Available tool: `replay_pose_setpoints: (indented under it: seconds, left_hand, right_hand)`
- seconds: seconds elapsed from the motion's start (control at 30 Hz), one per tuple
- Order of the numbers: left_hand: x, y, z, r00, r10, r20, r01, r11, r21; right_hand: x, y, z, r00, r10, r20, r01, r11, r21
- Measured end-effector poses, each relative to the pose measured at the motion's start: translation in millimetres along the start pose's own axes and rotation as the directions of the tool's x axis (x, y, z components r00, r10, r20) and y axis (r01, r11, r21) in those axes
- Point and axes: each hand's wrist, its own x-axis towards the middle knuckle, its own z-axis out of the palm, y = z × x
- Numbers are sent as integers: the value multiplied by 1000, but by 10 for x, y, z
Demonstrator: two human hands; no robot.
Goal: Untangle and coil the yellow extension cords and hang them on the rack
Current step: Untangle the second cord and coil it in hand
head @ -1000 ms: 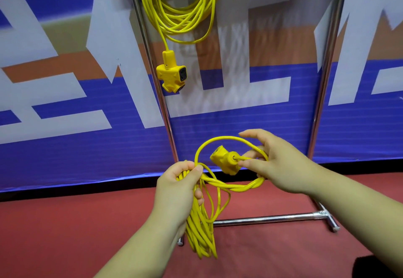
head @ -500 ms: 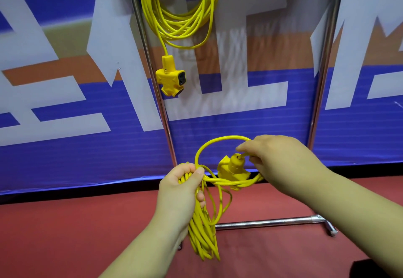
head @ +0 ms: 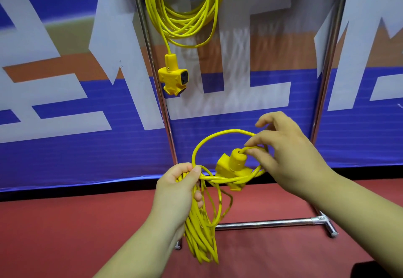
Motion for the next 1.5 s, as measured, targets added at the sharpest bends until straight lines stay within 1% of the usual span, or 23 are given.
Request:
replay_pose_setpoints:
  seconds: [0.07,0.17,0.3,0.37,0.5,0.57,0.67,0.83,0.93,1.03,1.1,1.13,1.2,1.23,1.27,1.3,1.37,1.4,1.43,1.47,1.5]
  left_hand:
    - [18,-10,-13,999,-34,-7,33,999,-18]
    - [40,-13,-29,998,-61,-7,61,998,-25]
    - [45,-4,-27,997,-80,7,80,996,-23]
    - [35,-4,-11,995,-95,22,95,995,-9]
    - [12,-7,2,989,-135,55,133,990,40]
    - [-5,-5,6,988,-135,76,130,989,63]
    - [-25,-5,27,991,-91,93,83,993,83]
    - [-49,6,57,991,-50,124,38,995,93]
    - [-59,40,44,982,-34,187,22,997,68]
    - [-64,40,43,971,13,241,-42,992,117]
    - [-74,31,60,965,29,262,-70,987,148]
    - [-76,25,68,965,24,261,-66,986,152]
    - [-61,7,77,969,-1,248,-38,988,152]
    - [-49,-5,76,972,-23,233,-14,988,156]
    - [-38,-17,75,976,-51,214,16,987,161]
    - [-23,-36,75,978,-81,192,50,985,164]
    - [6,-79,85,980,-131,152,104,980,172]
    - [18,-97,92,980,-145,134,120,977,176]
    - [27,-113,99,981,-151,119,129,976,177]
    - [36,-124,104,982,-153,109,132,975,176]
    - [43,-132,106,983,-151,104,131,976,176]
  right_hand:
    - [5,-19,-46,999,14,-35,-7,983,184]
    - [10,-100,-116,996,53,-72,-24,933,358]
    - [16,-148,-163,984,176,-11,-137,804,579]
    - [35,-168,-185,979,201,31,-171,728,664]
    - [31,-168,-221,967,218,134,-239,579,779]
    - [15,-153,-255,959,234,158,-262,534,804]
    - [11,-113,-303,944,254,210,-311,475,823]
    - [5,-84,-310,919,180,352,-395,417,818]
    - [-7,-49,-309,911,168,376,-412,388,825]
    - [-11,5,-318,905,160,393,-424,385,820]
    - [-12,15,-346,911,165,378,-412,424,807]
    - [-11,5,-369,920,165,356,-391,474,789]
    - [-6,-31,-407,938,146,316,-341,566,750]
    - [-3,-51,-414,942,136,308,-328,571,752]
    - [4,-71,-408,940,140,310,-336,530,779]
    - [12,-78,-395,930,166,327,-366,428,826]
    - [54,-66,-365,888,235,395,-425,91,901]
    - [81,-50,-353,864,270,424,-425,-58,903]
    - [104,-20,-339,841,308,445,-415,-161,895]
    - [125,7,-332,822,341,457,-400,-226,888]
    - [144,38,-322,806,371,462,-388,-259,885]
